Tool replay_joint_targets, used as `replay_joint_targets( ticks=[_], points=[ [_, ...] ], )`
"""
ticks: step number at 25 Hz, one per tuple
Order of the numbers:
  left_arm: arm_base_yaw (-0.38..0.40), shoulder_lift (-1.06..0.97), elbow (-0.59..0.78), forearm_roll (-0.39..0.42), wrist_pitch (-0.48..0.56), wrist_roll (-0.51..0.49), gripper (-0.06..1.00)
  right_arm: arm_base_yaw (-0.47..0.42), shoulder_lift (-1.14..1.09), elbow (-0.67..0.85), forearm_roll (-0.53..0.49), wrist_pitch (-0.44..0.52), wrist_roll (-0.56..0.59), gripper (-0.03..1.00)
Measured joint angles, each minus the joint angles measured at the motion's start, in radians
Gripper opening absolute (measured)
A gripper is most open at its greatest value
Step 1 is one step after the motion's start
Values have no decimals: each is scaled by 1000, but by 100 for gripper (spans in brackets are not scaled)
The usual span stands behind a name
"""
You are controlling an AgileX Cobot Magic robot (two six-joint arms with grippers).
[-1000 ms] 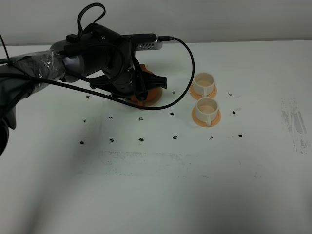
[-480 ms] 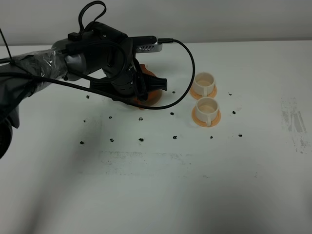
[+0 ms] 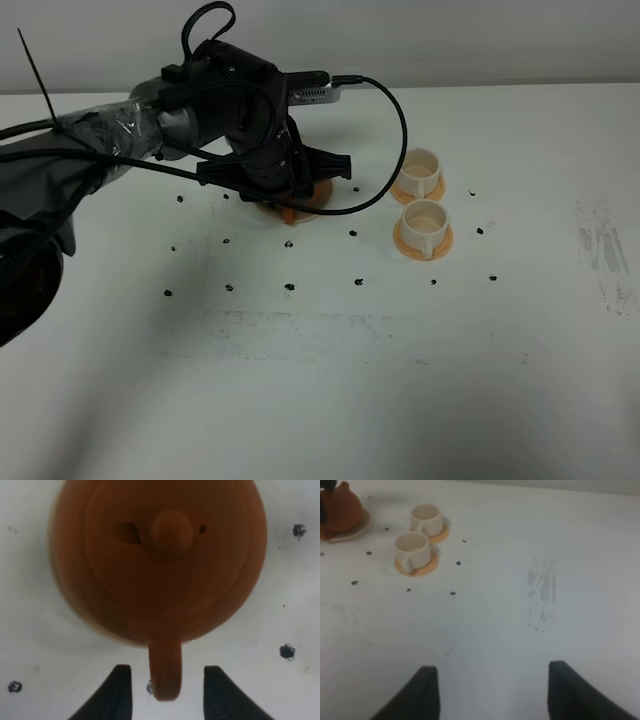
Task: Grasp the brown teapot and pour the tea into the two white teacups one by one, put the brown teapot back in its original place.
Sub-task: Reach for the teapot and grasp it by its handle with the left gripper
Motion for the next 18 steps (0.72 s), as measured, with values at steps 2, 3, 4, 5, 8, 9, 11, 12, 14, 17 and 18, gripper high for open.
replay_joint_targets(
  ticks=[2,3,4,5,8,9,11,12,14,17,18],
  points=[
    [0,3,-4,0,4,-1,37,0,0,0,-2,0,0,49],
    [0,3,-4,0,6,-1,37,0,0,0,-3,0,0,49],
    [0,7,-4,0,6,-1,37,0,0,0,-3,0,0,49],
    [0,9,-5,0,6,-1,37,0,0,0,-6,0,0,49],
    [0,13,-6,0,5,-1,37,0,0,0,-7,0,1,49],
    [0,13,-8,0,2,-2,37,0,0,0,-8,0,1,49],
    [0,13,-9,0,-1,-5,37,0,0,0,-8,0,1,49],
    [0,13,-10,0,-3,-5,37,0,0,0,-9,0,1,49],
    [0,13,-9,0,-7,-6,37,0,0,0,-14,0,3,49],
    [0,24,-17,-4,-13,-13,37,0,0,0,-25,0,12,49],
    [0,32,-22,-6,-12,-16,37,0,0,0,-26,0,13,49]
  ],
)
